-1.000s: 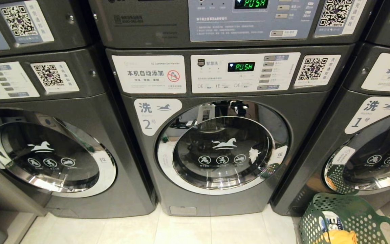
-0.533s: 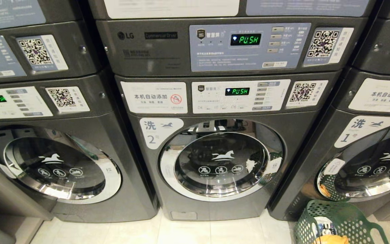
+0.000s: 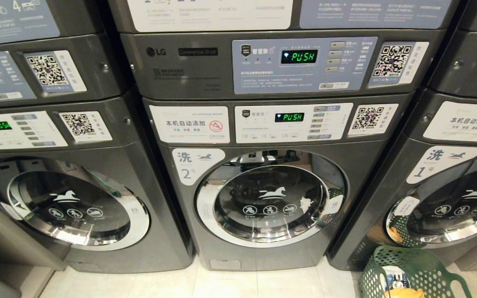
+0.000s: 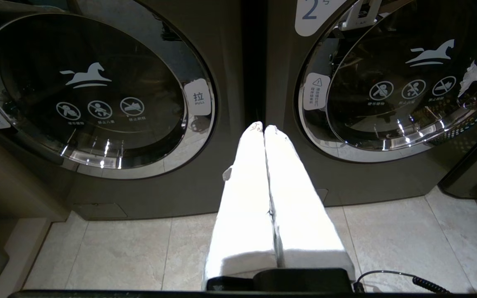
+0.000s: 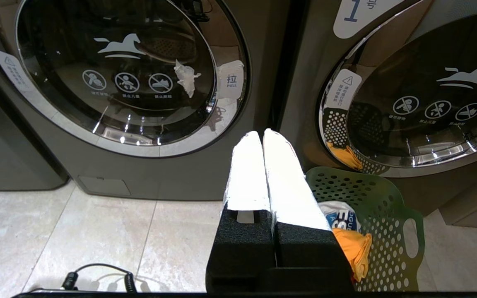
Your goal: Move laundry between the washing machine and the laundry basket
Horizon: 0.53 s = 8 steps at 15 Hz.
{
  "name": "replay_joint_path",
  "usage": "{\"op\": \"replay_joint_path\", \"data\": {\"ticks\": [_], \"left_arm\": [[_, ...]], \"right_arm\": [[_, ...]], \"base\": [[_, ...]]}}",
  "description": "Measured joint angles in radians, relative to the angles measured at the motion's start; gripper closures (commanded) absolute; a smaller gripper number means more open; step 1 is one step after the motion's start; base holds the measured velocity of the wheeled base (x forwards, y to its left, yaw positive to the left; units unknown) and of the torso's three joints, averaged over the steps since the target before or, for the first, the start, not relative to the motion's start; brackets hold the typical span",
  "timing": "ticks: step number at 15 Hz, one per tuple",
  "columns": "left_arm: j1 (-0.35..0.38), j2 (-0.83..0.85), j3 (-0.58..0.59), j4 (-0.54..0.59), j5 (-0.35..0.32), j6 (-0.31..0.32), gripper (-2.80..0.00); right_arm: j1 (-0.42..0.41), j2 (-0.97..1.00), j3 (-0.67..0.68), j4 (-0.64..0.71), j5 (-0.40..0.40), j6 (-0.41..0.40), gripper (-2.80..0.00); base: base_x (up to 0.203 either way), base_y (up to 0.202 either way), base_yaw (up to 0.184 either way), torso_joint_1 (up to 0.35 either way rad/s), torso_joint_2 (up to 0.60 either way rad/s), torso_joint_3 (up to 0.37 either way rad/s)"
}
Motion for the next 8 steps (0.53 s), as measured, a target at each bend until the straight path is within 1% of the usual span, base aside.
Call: {"op": "replay_joint_path", "data": {"ticks": [6,8], "left_arm": [[0.0,0.0,0.0,0.0,0.0,0.001,0.0],[0.0,0.0,0.0,0.0,0.0,0.012,0.0]], "right_arm": [[0.0,0.0,0.001,-0.001,-0.001,0.005,0.0],[0.0,0.0,0.001,-0.001,0.0,0.0,0.0]], "base": [[0.0,0.0,0.0,0.0,0.0,0.0],[0.0,0.0,0.0,0.0,0.0,0.0]]}}
